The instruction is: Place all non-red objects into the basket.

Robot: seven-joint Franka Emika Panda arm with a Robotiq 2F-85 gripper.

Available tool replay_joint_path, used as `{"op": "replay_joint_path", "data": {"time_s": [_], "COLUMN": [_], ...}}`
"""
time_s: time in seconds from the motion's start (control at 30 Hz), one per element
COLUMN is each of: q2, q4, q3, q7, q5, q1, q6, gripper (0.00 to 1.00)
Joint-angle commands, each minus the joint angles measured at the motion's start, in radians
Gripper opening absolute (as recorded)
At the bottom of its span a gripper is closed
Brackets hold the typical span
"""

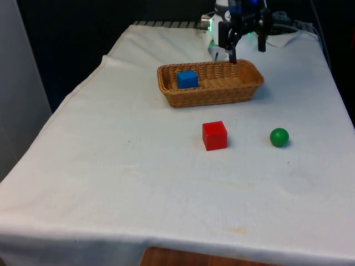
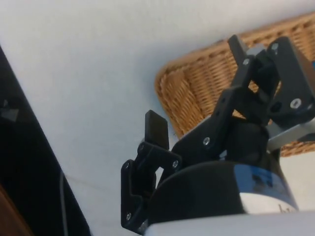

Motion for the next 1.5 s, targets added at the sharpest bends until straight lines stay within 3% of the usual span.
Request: {"op": "replay_joint_path", "data": {"time_s": [0.0, 0.87, 1.13, 1.4, 1.43, 1.47], "q2": [0.015, 0.193, 0.244, 0.322, 0.315, 0.329], "q4": [0.021, 0.266, 0.333, 0.433, 0.425, 0.443], "q3": [0.008, 0.092, 0.105, 0.107, 0.113, 0.108], "q7": [0.012, 0.09, 0.108, 0.152, 0.135, 0.156], "q5": [0.004, 0.007, 0.001, -0.018, -0.002, -0.019], "q1": [0.004, 0.003, 0.001, 0.011, 0.004, 0.012], "q6": [-0.006, -0.079, -0.083, -0.101, -0.093, -0.102], "gripper": [1.0, 1.0, 1.0, 1.0, 1.0, 1.0]}}
